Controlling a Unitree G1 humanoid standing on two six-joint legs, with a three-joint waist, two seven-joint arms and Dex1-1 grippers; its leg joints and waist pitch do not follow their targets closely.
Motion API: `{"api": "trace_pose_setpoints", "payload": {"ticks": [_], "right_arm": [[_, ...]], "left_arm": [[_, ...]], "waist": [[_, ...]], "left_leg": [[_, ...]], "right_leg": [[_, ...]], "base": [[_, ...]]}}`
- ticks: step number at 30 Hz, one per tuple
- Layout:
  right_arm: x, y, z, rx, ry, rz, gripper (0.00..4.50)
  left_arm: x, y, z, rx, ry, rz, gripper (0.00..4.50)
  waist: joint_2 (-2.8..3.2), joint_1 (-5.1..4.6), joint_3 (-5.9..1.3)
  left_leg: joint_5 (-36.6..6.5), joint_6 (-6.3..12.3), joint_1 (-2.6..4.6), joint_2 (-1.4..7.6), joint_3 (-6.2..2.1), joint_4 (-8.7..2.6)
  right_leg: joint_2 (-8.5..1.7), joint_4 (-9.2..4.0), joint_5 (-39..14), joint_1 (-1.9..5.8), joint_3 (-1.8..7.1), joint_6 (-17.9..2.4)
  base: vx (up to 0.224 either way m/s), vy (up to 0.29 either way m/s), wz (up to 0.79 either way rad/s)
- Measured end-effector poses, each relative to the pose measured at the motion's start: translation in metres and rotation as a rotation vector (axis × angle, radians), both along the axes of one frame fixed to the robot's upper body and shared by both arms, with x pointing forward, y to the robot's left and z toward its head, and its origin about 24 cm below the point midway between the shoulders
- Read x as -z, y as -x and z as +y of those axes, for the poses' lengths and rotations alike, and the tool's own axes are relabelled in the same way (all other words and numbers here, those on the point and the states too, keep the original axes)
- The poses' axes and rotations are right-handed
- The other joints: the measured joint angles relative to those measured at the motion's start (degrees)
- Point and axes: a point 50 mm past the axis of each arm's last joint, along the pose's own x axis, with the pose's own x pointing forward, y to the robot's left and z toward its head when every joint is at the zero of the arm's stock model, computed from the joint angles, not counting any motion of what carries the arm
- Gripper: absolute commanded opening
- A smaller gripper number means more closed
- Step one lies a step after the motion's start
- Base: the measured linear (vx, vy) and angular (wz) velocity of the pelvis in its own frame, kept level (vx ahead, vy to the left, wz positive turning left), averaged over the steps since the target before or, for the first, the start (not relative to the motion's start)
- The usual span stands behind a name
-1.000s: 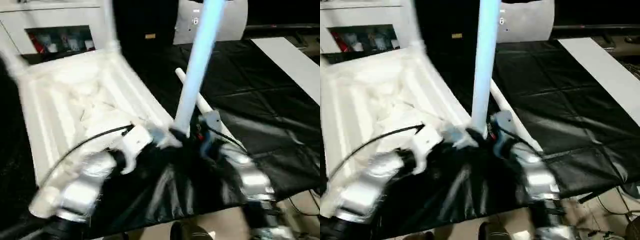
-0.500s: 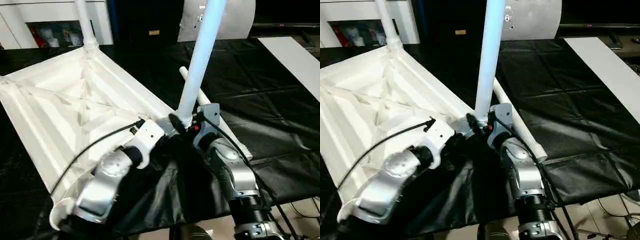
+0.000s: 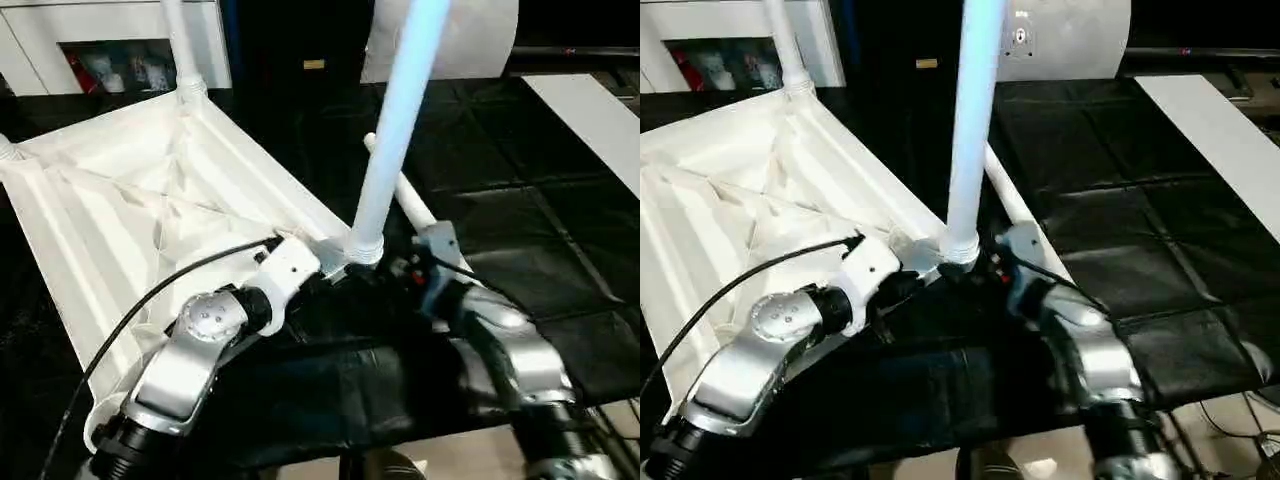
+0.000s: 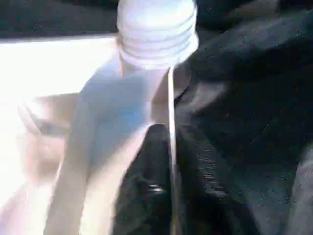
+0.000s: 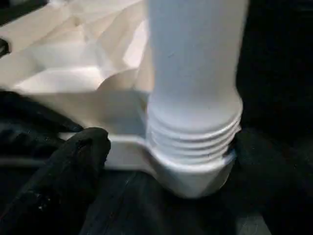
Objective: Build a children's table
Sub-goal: Rotate leg to tighten
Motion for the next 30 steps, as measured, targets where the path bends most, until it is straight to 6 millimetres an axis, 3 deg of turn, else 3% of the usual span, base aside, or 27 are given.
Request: {"api": "trace_pose_setpoints", "payload": {"ticks": [6,13,27,30], "right_arm": [[0.001,0.003,-0.003,-0.01,0.012,0.003,4.5],[0.001,0.005,-0.003,-0.025,0.02,0.002,4.5],[0.002,0.006,-0.002,-0.041,0.039,0.0,4.5],[0.001,0.006,-0.003,-0.048,0.046,-0.007,4.5]], "left_arm": [[0.0,-0.003,-0.001,-0.031,0.004,0.007,1.13],[0.0,-0.005,-0.002,-0.033,-0.024,0.016,1.13],[-0.001,-0.014,-0.008,-0.015,-0.083,0.05,0.04],[-0.002,-0.013,-0.007,0.011,-0.089,0.035,0.04]], "waist": [[0.08,0.19,0.05],[0.09,0.17,0.05],[0.33,0.17,0.12],[0.33,0.15,0.13]], "left_leg": [[0.0,0.01,-0.01,0.0,0.0,0.0],[0.01,0.01,0.03,0.0,0.0,0.03],[-0.09,-0.19,0.11,0.0,-0.01,0.2],[-0.1,-0.21,0.1,0.0,-0.01,0.2]], "right_leg": [[0.0,0.0,0.0,0.0,-0.01,0.0],[0.0,0.01,0.02,0.02,-0.01,0.0],[-0.01,0.01,-0.01,0.15,0.01,0.13],[-0.02,0.01,-0.03,0.14,0.0,0.2]], "base": [[0.0,0.0,0.0],[0.0,0.0,0.0],[0.0,0.0,0.0],[0.0,0.0,0.0]]}}
